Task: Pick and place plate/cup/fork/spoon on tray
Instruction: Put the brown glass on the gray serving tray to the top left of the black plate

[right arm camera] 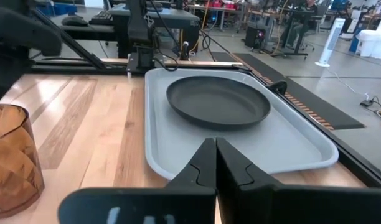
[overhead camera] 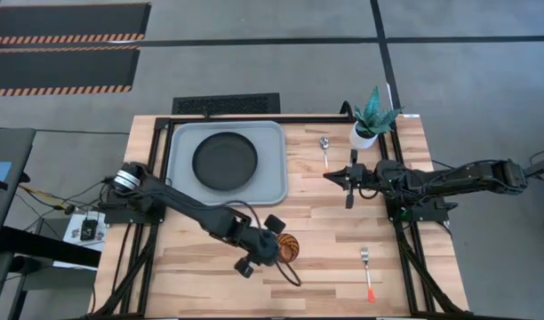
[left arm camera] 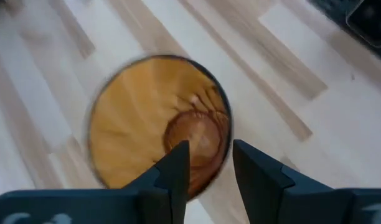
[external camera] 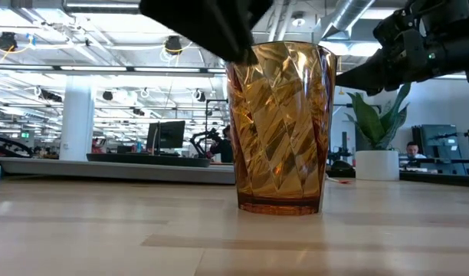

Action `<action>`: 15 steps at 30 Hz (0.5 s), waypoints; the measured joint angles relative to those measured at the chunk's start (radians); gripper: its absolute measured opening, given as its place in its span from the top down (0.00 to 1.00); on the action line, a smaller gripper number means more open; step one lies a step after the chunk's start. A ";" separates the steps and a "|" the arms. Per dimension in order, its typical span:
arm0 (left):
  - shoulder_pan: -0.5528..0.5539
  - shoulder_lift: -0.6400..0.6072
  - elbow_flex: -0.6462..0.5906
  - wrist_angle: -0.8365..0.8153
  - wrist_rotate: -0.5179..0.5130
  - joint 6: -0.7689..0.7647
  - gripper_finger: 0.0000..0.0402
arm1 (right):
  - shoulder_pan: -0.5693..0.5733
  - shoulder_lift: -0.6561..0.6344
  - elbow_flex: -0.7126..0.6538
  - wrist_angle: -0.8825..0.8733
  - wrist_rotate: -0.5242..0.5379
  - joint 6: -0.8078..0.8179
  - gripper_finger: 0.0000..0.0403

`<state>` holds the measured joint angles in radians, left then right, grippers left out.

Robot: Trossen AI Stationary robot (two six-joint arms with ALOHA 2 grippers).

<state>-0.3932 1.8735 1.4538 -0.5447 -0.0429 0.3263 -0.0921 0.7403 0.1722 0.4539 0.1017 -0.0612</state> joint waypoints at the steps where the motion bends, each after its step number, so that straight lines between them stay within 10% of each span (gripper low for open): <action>1: -0.002 0.015 0.016 -0.034 -0.004 0.005 0.73 | 0.000 0.000 0.000 0.003 0.000 0.000 0.97; 15: 0.008 0.029 0.083 -0.151 -0.053 -0.009 0.98 | 0.000 0.000 0.000 0.000 0.001 0.000 0.97</action>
<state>-0.3849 1.9027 1.5364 -0.6954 -0.0956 0.3174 -0.0921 0.7399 0.1722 0.4538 0.1028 -0.0612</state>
